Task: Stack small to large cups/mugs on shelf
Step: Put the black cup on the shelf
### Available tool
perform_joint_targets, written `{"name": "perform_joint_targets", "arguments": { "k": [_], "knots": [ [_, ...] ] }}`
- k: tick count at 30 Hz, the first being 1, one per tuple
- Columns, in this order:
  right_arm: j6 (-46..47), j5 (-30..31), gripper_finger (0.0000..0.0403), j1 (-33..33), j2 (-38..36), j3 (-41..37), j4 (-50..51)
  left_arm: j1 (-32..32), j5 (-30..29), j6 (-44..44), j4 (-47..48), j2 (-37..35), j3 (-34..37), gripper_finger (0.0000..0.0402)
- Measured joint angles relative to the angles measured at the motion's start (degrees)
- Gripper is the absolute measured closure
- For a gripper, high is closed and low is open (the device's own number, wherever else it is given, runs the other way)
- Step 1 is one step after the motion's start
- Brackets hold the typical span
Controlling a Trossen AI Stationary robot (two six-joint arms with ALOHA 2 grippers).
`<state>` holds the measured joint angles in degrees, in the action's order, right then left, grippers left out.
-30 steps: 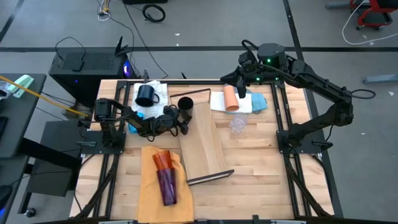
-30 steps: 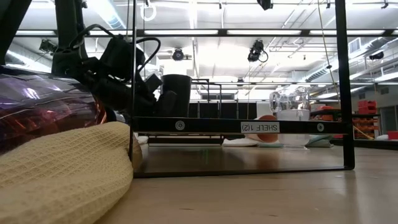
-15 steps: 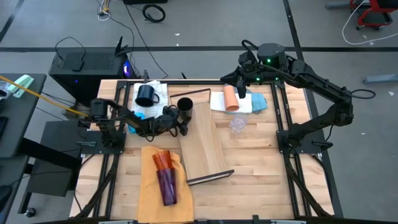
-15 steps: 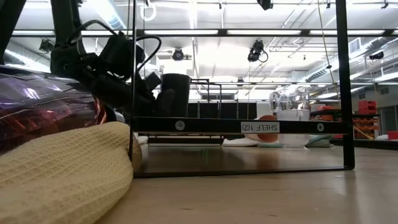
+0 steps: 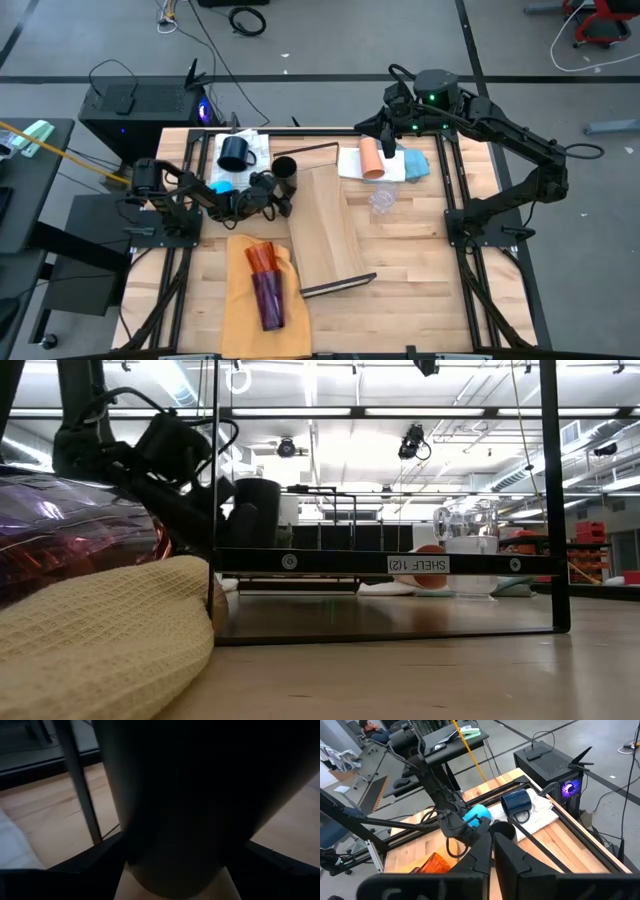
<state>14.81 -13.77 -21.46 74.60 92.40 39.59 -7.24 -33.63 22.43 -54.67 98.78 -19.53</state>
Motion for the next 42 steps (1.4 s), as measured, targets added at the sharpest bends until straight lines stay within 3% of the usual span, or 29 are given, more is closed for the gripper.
{"name": "perform_joint_targets", "arguments": {
  "k": [15, 42],
  "knots": [
    [0.2, 0.0, 0.0379, 0.0, 0.0, 0.0, -0.2, 0.0, 1.0, -0.6, -5.1, 0.1, 0.7, 0.0085],
    [0.6, 0.0, 0.0379, 0.0, 0.0, 0.0, -0.3, -0.8, 3.0, -2.1, -0.9, 0.3, -1.1, 0.0088]
  ]
}}
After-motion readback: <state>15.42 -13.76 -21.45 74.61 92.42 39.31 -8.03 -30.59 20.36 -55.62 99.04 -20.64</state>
